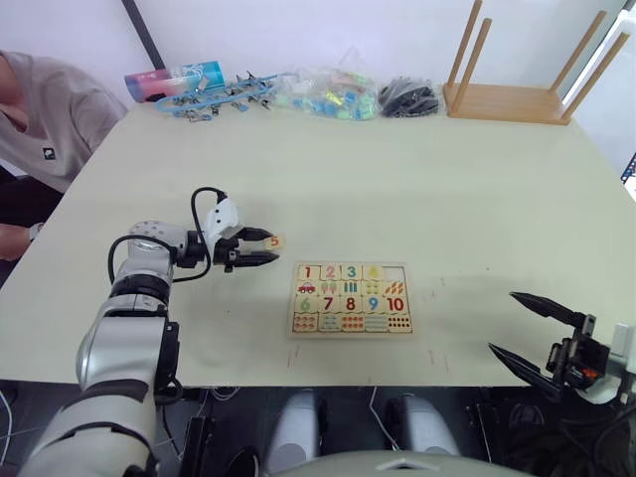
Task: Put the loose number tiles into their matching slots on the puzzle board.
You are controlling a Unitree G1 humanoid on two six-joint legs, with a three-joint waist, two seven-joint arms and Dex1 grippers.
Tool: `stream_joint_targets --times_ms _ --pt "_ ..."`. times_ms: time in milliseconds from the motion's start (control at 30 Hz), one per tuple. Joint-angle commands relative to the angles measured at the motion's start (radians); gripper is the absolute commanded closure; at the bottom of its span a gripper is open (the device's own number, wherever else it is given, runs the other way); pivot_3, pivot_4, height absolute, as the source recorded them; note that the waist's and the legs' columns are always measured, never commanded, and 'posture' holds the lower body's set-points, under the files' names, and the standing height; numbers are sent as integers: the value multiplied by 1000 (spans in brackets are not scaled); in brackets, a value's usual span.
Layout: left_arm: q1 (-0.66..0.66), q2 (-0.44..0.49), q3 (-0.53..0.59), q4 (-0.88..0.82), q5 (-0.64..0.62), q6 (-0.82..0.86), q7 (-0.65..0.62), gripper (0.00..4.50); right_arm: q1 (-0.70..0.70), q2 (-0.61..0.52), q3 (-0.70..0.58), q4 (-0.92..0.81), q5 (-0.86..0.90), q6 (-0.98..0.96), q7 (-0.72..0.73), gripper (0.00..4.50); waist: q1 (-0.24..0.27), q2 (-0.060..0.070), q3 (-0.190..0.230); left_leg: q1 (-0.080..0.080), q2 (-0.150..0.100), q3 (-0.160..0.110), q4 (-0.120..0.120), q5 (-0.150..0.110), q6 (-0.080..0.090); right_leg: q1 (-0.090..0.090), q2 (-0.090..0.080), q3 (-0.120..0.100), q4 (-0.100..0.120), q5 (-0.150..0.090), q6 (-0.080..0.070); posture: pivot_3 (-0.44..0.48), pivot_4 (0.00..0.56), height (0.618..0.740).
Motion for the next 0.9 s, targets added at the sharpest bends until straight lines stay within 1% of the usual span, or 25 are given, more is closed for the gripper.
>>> stream_joint_targets --times_ms 33,333,533,767,800,867,900 --pt "13 -2 -20 25 34 -3 22 1811 3 0 -7 -3 7 -13 0 0 0 0 0 0 0 0 0 0 0 0 0 0 0 0 0 0 150 737" --pt "12 -13 -24 32 47 -21 77 1811 0 2 -5 -4 5 -13 -2 0 2 1 -1 0 0 0 0 0 0 0 0 0 0 0 0 0 150 737" --pt "9 -15 -26 36 51 -20 97 1811 -3 2 -3 -3 4 -12 -3 0 2 2 -1 3 0 -1 0 0 0 4 0 -2 0 0 0 0 150 737" --pt "6 -17 -27 41 49 -12 80 1811 -8 3 -2 -1 1 -13 -3 0 2 3 -2 3 0 -1 0 0 0 5 0 -2 0 0 0 0 150 737" --pt "6 -17 -27 41 49 -12 75 2328 -8 3 -2 -1 0 -13 -3 0 2 3 -2 3 0 -2 0 0 0 5 0 -2 0 0 0 0 150 737" --pt "7 -17 -26 41 46 -12 64 2888 -6 5 -1 -2 -1 -14 -4 0 2 3 -2 3 0 -1 0 0 0 5 0 -3 0 0 0 0 150 737" --pt "7 -17 -25 41 44 -11 60 3474 -6 5 0 -2 -1 -14 -4 0 2 3 -2 3 0 -1 0 0 0 5 0 -3 0 0 0 0 150 737"
